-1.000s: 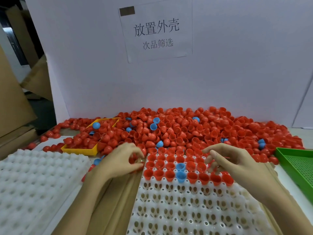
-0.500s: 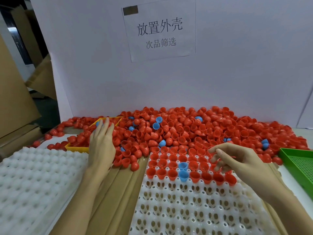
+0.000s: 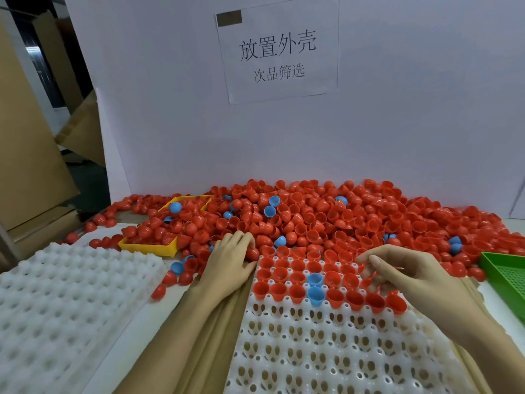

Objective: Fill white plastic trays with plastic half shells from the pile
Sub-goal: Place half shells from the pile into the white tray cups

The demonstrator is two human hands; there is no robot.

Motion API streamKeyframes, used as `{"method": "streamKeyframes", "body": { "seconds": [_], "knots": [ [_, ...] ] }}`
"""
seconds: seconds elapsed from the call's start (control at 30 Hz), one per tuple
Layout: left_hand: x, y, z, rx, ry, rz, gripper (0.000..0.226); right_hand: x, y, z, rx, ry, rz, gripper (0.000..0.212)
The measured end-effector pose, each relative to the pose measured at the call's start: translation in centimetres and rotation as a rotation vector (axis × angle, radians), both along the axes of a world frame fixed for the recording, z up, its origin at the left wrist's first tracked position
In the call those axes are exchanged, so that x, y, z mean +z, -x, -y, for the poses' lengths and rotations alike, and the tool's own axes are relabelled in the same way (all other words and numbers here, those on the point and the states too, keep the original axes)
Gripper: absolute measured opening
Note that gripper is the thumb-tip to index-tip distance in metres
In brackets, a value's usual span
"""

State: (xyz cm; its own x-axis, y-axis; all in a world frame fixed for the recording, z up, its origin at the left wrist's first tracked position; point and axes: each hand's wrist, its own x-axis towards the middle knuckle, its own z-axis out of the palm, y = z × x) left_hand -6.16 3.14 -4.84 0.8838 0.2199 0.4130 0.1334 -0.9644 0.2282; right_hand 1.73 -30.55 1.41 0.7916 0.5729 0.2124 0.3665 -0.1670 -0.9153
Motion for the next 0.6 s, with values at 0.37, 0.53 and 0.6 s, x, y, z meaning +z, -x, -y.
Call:
{"method": "streamKeyframes", "body": {
  "seconds": [0.37, 0.53, 0.6],
  "knots": [
    [1.4, 0.7, -0.5, -0.006, -0.050, 0.156, 0.038, 0.0, -0.3, 0.3, 0.030, -0.018, 0.010, 0.027],
    [3.3, 1.6, -0.2, -0.025, -0.082, 0.302, 0.036, 0.2, -0.3, 0.4, 0.030, -0.028, 0.000, 0.024],
    [4.2, 1.8, 0.7, -0.111, 0.050, 0.403, 0.030, 0.2, -0.3, 0.4, 0.027, -0.031, -0.003, 0.025]
  ]
}}
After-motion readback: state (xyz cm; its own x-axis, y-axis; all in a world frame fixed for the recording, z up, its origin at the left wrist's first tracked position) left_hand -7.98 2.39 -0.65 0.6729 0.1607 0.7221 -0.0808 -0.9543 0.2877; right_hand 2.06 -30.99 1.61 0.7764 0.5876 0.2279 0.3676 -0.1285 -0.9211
